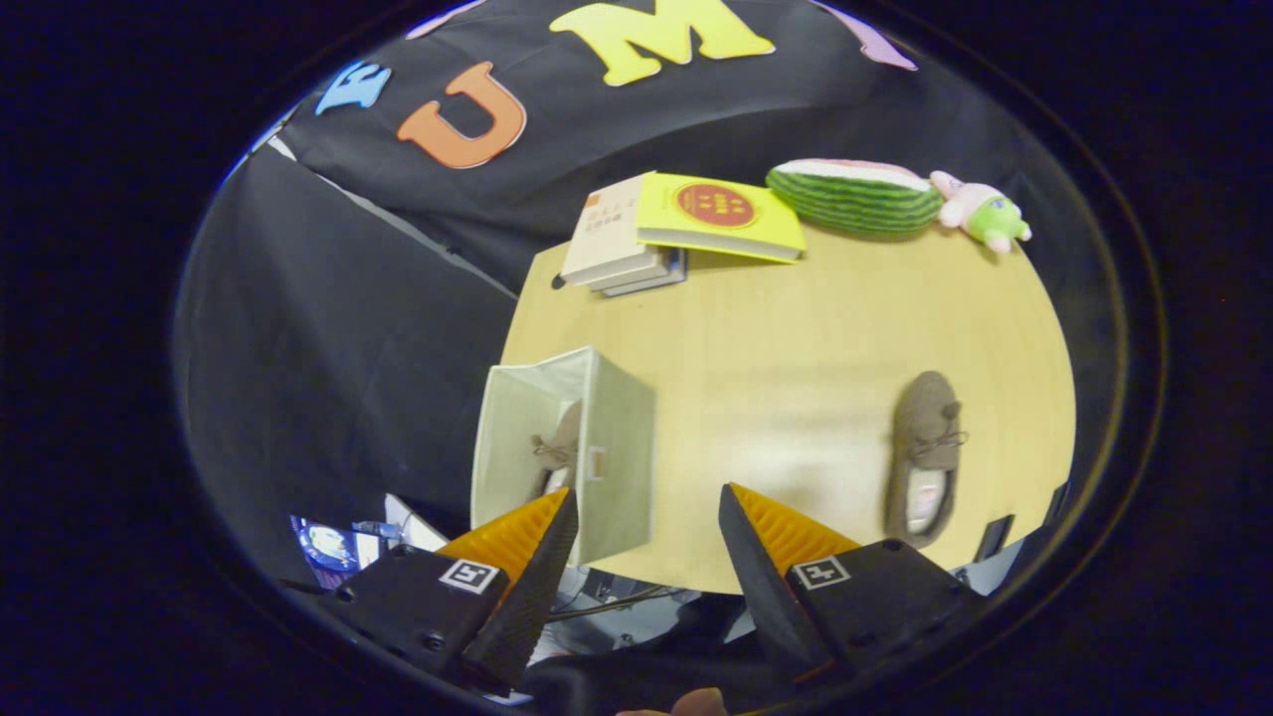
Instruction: Open the storage box then place both shoes into the box .Put the left shoe in first, then the right shoe, with the right side of both shoes facing outward in a uniform manner.
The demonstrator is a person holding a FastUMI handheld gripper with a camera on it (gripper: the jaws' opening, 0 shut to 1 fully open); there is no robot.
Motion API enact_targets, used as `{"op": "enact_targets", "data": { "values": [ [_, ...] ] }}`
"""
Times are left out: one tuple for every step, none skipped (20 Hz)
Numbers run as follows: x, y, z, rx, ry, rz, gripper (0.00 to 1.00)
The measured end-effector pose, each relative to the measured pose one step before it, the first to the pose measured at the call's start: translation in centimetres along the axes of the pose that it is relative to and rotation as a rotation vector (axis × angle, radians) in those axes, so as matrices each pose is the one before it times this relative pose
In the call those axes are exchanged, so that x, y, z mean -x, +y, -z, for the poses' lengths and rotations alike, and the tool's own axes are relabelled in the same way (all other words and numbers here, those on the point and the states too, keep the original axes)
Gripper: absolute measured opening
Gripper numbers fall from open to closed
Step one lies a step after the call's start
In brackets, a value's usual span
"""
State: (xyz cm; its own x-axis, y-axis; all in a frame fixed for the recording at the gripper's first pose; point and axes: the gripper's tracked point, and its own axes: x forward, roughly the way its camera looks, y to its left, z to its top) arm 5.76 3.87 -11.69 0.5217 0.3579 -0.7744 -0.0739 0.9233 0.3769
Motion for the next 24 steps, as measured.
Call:
{"op": "enact_targets", "data": {
  "values": [
    [0.704, -2.693, -0.552, 0.01754, -0.02045, 0.03158, 0.92],
    [0.427, -2.779, -0.537, 0.01407, -0.01967, 0.03842, 0.92],
    [0.217, -2.638, -0.412, 0.00755, -0.01432, 0.03659, 0.92],
    [0.059, -2.511, -0.181, -0.00044, -0.00534, 0.03295, 0.92],
    [0.047, -2.291, 0.013, -0.00779, -0.0017, 0.02531, 0.92],
    [-0.118, -1.957, 0.114, -0.01267, 0.00396, 0.01598, 0.92],
    [0.061, -1.45, 0.344, -0.01297, 0.00969, 0.00254, 0.92],
    [-0.46, -1.438, 0.373, -0.01475, 0.01131, 0.00112, 0.92],
    [-0.765, -1.316, 0.453, -0.01541, 0.02018, -0.001, 0.92],
    [-0.985, -1.01, 0.63, -0.00936, 0.02291, -0.00114, 0.92],
    [-1.205, -1.122, 0.709, 0.00015, 0.02756, 0.00433, 0.92],
    [-1.204, -1.009, 0.82, 0.00882, 0.03318, 0.00509, 0.92],
    [-1.18, -0.778, 0.852, 0.00661, 0.03503, -0.00119, 0.92],
    [-1.263, -0.605, 0.776, 0.00259, 0.03375, -0.00249, 0.92],
    [-1.489, -0.474, 0.477, 0.00835, 0.03323, 0.00181, 0.92],
    [-1.102, -0.894, 0.842, 0.00732, 0.0371, 0.01047, 0.92],
    [-0.895, -0.495, 0.263, 0.00666, 0.01617, 0.00281, 0.92],
    [-0.798, -0.607, 0.595, 0.0079, 0.02489, 0.00288, 0.92],
    [-0.815, -0.349, 0.352, 0.00148, 0.01584, -0.00293, 0.92],
    [-0.705, -0.149, 0.226, -0.00122, 0.01876, -0.00808, 0.92],
    [-0.637, -0.231, 0.194, -0.00038, 0.01306, -0.00444, 0.92],
    [-0.626, -0.427, 0.001, -0.00581, 0.00321, 0.00304, 0.91],
    [-0.432, -0.109, -0.028, -0.00945, 0.00224, -0.00543, 0.89],
    [-0.429, -0.013, 0.027, -0.01337, 0.006, -0.01265, 0.87]
  ]
}}
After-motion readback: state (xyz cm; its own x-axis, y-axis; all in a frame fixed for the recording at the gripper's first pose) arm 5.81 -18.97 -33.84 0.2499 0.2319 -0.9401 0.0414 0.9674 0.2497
